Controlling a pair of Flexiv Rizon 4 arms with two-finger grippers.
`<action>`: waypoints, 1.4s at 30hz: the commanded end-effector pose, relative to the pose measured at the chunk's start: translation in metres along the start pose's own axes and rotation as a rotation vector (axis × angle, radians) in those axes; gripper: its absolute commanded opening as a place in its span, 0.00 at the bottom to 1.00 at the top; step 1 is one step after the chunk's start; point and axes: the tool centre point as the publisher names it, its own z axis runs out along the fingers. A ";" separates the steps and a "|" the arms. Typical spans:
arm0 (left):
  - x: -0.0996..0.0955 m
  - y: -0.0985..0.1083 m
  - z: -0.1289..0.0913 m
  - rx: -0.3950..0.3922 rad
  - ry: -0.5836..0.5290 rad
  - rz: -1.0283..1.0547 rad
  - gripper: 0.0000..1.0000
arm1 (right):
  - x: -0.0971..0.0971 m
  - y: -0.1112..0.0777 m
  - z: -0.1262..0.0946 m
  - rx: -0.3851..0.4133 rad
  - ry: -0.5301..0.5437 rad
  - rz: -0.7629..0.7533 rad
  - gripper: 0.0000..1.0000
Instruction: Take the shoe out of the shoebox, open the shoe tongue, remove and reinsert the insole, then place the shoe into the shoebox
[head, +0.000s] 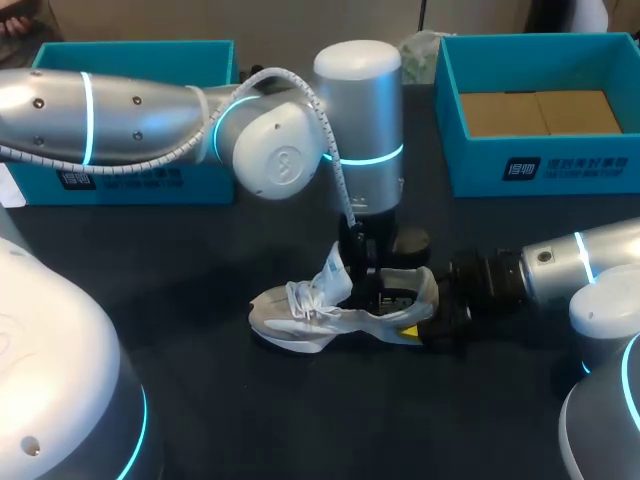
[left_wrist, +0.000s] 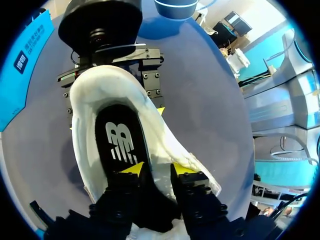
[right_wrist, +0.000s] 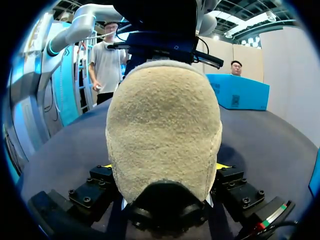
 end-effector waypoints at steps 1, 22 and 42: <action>0.000 -0.002 0.001 -0.015 -0.007 0.000 0.29 | -0.002 -0.001 0.003 0.004 0.000 0.001 0.00; -0.030 0.003 0.031 -0.070 -0.208 0.021 0.22 | -0.002 -0.001 0.003 0.004 0.000 0.001 0.00; -0.028 0.017 0.003 -0.098 -0.246 -0.001 0.00 | -0.002 -0.001 0.003 0.004 0.000 0.001 0.00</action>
